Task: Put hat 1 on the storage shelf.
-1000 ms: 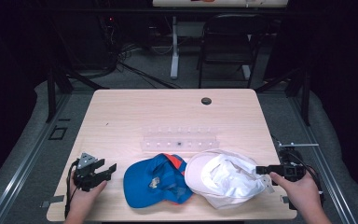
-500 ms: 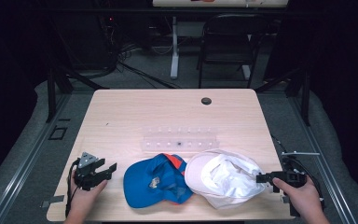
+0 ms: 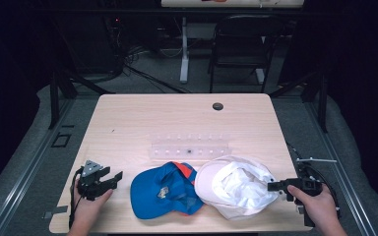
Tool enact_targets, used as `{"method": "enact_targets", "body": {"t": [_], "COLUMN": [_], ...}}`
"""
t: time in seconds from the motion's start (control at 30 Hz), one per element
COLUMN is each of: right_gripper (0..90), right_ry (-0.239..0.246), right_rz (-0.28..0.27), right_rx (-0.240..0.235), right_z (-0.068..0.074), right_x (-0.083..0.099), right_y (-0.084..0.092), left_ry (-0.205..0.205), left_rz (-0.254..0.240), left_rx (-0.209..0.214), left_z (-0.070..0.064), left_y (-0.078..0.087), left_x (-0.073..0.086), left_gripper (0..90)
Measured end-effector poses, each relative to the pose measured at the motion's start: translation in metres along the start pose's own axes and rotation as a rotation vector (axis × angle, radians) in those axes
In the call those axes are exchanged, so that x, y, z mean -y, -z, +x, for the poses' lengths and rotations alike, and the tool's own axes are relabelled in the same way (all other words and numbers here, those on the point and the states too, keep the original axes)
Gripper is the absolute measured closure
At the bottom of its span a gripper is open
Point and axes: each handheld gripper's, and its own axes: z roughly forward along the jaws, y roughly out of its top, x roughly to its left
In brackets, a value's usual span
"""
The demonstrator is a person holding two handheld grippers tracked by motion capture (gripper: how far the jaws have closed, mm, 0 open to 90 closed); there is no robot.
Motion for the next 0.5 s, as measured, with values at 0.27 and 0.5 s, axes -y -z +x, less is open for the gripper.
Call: {"method": "enact_targets", "body": {"t": [0.27, 0.5], "right_gripper": [76.0, 76.6], "right_ry": [0.07, 0.116], "right_rz": [0.023, 0.049], "right_rx": [0.042, 0.143], "right_z": [0.02, 0.035], "right_x": [-0.009, -0.014], "right_y": [0.002, -0.003], "left_ry": [0.0, 0.0], "left_rz": [0.001, 0.0], "left_rx": [0.0, 0.0], "left_z": [0.001, 0.001], "left_y": [0.0, 0.0], "left_x": [0.0, 0.0], "left_gripper": [43.2, 43.2]}}
